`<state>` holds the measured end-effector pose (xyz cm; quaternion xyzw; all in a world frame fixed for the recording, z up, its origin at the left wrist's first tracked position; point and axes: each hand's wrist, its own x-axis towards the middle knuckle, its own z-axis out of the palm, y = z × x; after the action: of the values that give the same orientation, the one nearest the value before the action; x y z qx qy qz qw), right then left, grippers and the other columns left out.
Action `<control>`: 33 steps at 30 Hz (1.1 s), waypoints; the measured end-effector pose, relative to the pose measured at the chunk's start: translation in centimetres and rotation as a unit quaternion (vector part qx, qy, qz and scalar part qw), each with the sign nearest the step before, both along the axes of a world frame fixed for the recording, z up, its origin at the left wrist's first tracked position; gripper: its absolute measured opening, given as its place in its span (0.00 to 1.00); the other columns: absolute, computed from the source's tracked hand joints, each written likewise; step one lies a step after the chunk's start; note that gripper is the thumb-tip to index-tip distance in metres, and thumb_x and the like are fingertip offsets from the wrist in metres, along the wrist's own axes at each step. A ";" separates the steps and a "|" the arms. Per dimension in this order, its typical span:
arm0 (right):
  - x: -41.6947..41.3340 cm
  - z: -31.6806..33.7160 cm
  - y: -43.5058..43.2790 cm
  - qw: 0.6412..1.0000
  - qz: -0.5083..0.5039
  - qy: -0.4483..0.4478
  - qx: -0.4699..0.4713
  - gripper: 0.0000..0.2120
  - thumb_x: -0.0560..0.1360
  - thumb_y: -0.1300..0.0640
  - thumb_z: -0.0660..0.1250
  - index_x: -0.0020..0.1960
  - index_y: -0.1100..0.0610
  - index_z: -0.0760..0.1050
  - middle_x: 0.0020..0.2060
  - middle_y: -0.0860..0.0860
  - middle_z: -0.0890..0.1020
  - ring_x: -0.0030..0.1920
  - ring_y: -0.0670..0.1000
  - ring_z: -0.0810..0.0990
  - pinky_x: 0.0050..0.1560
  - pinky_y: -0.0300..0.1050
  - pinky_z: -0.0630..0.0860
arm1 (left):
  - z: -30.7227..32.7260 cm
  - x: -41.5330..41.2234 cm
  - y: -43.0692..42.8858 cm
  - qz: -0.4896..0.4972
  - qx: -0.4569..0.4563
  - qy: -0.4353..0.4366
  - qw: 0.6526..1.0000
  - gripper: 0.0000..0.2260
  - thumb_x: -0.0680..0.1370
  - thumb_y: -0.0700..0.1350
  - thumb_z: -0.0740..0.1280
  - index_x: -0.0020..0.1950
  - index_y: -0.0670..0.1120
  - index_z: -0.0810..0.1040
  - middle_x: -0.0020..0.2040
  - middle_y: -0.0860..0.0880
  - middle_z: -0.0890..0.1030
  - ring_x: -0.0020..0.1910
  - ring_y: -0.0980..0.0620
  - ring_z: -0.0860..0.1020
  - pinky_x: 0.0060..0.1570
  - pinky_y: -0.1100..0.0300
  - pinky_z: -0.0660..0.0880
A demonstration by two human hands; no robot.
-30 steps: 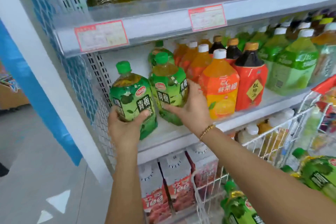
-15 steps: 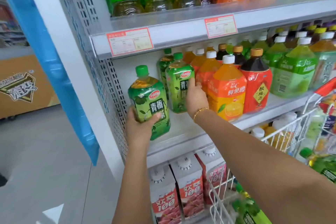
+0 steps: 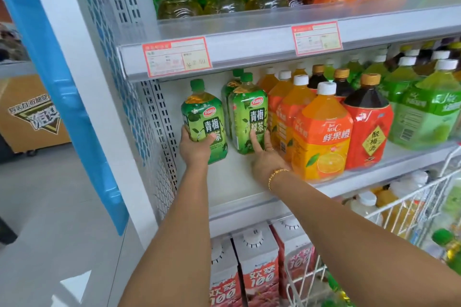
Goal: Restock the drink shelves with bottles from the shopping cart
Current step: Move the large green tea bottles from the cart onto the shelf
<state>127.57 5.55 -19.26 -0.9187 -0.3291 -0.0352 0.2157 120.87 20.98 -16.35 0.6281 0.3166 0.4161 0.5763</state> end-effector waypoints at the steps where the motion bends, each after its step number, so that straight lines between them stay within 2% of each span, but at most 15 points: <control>1: 0.0 -0.2 0.3 1.000 0.000 -0.004 -0.007 0.36 0.76 0.62 0.56 0.76 0.48 0.39 0.76 0.57 0.43 0.75 0.63 0.50 0.72 0.57 0.55 | 0.0 0.9 0.5 0.000 -0.010 0.000 1.000 0.27 0.67 0.41 0.76 0.63 0.48 0.72 0.58 0.48 0.80 0.56 0.45 0.78 0.57 0.44 0.76; 6: 1.8 -2.3 2.1 0.995 -0.029 -0.039 -0.082 0.34 0.75 0.63 0.53 0.77 0.56 0.41 0.74 0.57 0.34 0.72 0.56 0.61 0.63 0.52 0.69 | -0.9 5.1 3.0 -0.014 -0.020 -0.019 1.000 0.30 0.67 0.40 0.76 0.66 0.47 0.70 0.61 0.47 0.78 0.58 0.45 0.78 0.57 0.43 0.76; 9: 1.9 -2.7 2.4 0.995 -0.034 -0.055 -0.077 0.34 0.76 0.60 0.53 0.76 0.54 0.38 0.75 0.56 0.35 0.71 0.54 0.64 0.62 0.51 0.70 | -0.9 5.6 3.7 -0.031 -0.018 -0.027 0.999 0.28 0.70 0.39 0.74 0.67 0.47 0.71 0.59 0.48 0.79 0.55 0.48 0.79 0.56 0.48 0.77; 11: 1.9 -3.0 2.5 0.994 -0.038 -0.068 -0.078 0.36 0.77 0.57 0.53 0.75 0.52 0.31 0.75 0.57 0.36 0.70 0.54 0.65 0.62 0.49 0.70 | -1.3 5.7 4.2 -0.032 -0.005 -0.024 0.999 0.23 0.71 0.39 0.73 0.65 0.47 0.73 0.55 0.49 0.79 0.52 0.50 0.79 0.55 0.52 0.77; 14: 1.8 -2.8 2.7 0.995 -0.034 -0.068 -0.070 0.36 0.78 0.55 0.52 0.74 0.53 0.30 0.75 0.58 0.35 0.70 0.55 0.65 0.61 0.49 0.70 | -1.8 5.6 4.3 -0.026 0.001 -0.017 1.000 0.18 0.71 0.42 0.74 0.60 0.47 0.76 0.50 0.52 0.80 0.52 0.50 0.80 0.56 0.51 0.77; 18: 0.6 -1.2 1.9 0.988 -0.036 -0.058 -0.138 0.35 0.79 0.57 0.52 0.74 0.52 0.29 0.74 0.60 0.34 0.73 0.56 0.61 0.63 0.51 0.69 | -1.0 5.0 2.7 0.029 0.027 0.069 0.997 0.14 0.73 0.46 0.72 0.54 0.41 0.78 0.50 0.47 0.80 0.50 0.49 0.79 0.52 0.57 0.76; 19: 0.0 -0.6 1.4 0.985 -0.039 -0.062 -0.158 0.34 0.80 0.57 0.52 0.75 0.53 0.31 0.74 0.60 0.35 0.73 0.58 0.60 0.65 0.53 0.66 | -0.6 4.1 1.8 0.037 0.047 0.101 0.993 0.12 0.74 0.46 0.71 0.51 0.39 0.78 0.47 0.45 0.80 0.48 0.48 0.79 0.50 0.57 0.75; 21: -1.8 1.0 0.0 0.980 -0.037 -0.083 -0.178 0.27 0.81 0.57 0.50 0.77 0.58 0.42 0.76 0.58 0.43 0.75 0.62 0.50 0.72 0.56 0.56 | 0.6 1.4 -0.8 0.039 0.095 0.114 0.988 0.09 0.75 0.44 0.68 0.44 0.38 0.78 0.40 0.43 0.80 0.43 0.46 0.79 0.50 0.55 0.77; 22: -2.7 1.9 -0.6 0.983 -0.021 -0.070 -0.169 0.24 0.81 0.57 0.50 0.76 0.61 0.51 0.76 0.58 0.52 0.75 0.62 0.50 0.72 0.55 0.56 | 1.0 -0.1 -2.0 0.038 0.118 0.097 0.987 0.09 0.76 0.44 0.66 0.43 0.38 0.78 0.39 0.42 0.81 0.40 0.46 0.80 0.45 0.56 0.78; 23: -4.0 2.9 -1.5 0.992 -0.011 -0.040 -0.120 0.21 0.81 0.57 0.52 0.72 0.63 0.62 0.72 0.59 0.63 0.73 0.62 0.58 0.69 0.53 0.62 | 1.3 -1.6 -3.5 0.031 0.140 0.071 0.987 0.11 0.78 0.46 0.64 0.42 0.39 0.79 0.37 0.41 0.82 0.35 0.46 0.80 0.37 0.58 0.77; 25: -6.8 5.0 -4.3 0.997 0.031 -0.062 -0.046 0.13 0.78 0.57 0.57 0.54 0.62 0.76 0.54 0.62 0.79 0.56 0.60 0.77 0.50 0.47 0.73 | 2.1 -4.5 -6.9 -0.004 0.170 0.004 0.985 0.17 0.79 0.49 0.62 0.34 0.41 0.75 0.29 0.41 0.78 0.27 0.48 0.76 0.29 0.62 0.70; 27: -9.6 6.9 -8.0 0.989 0.033 -0.143 -0.003 0.13 0.78 0.54 0.58 0.40 0.60 0.75 0.41 0.60 0.81 0.43 0.60 0.79 0.39 0.46 0.70 | 2.9 -6.5 -10.8 -0.054 0.175 -0.033 0.983 0.21 0.79 0.49 0.62 0.28 0.41 0.70 0.25 0.42 0.73 0.23 0.49 0.71 0.25 0.64 0.68; 30: -12.3 9.7 -15.3 0.982 -0.021 -0.183 0.036 0.16 0.77 0.50 0.59 0.34 0.57 0.69 0.32 0.58 0.77 0.35 0.58 0.74 0.35 0.47 0.68 | 3.2 -7.8 -15.8 -0.182 0.172 -0.016 0.968 0.20 0.78 0.49 0.63 0.27 0.44 0.69 0.19 0.51 0.70 0.19 0.56 0.69 0.24 0.65 0.67; 31: -12.7 10.4 -17.9 0.982 -0.049 -0.181 0.037 0.16 0.77 0.50 0.60 0.34 0.57 0.69 0.31 0.56 0.74 0.35 0.57 0.72 0.35 0.46 0.67 | 3.1 -7.9 -17.5 -0.251 0.167 0.003 0.953 0.19 0.78 0.49 0.64 0.27 0.45 0.71 0.18 0.51 0.70 0.19 0.57 0.70 0.25 0.65 0.69; 33: -12.5 10.7 -22.9 0.982 -0.117 -0.152 -0.002 0.16 0.77 0.49 0.61 0.34 0.57 0.70 0.31 0.54 0.74 0.36 0.56 0.73 0.37 0.43 0.64 | 2.1 -7.7 -20.9 -0.398 0.175 0.079 0.897 0.16 0.77 0.48 0.65 0.30 0.47 0.73 0.20 0.53 0.73 0.22 0.56 0.74 0.29 0.61 0.73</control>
<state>115.08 -17.34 -8.58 -0.9351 -0.2486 -0.1984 0.1563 113.14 0.12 -14.26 0.8229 0.0067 0.1496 0.5481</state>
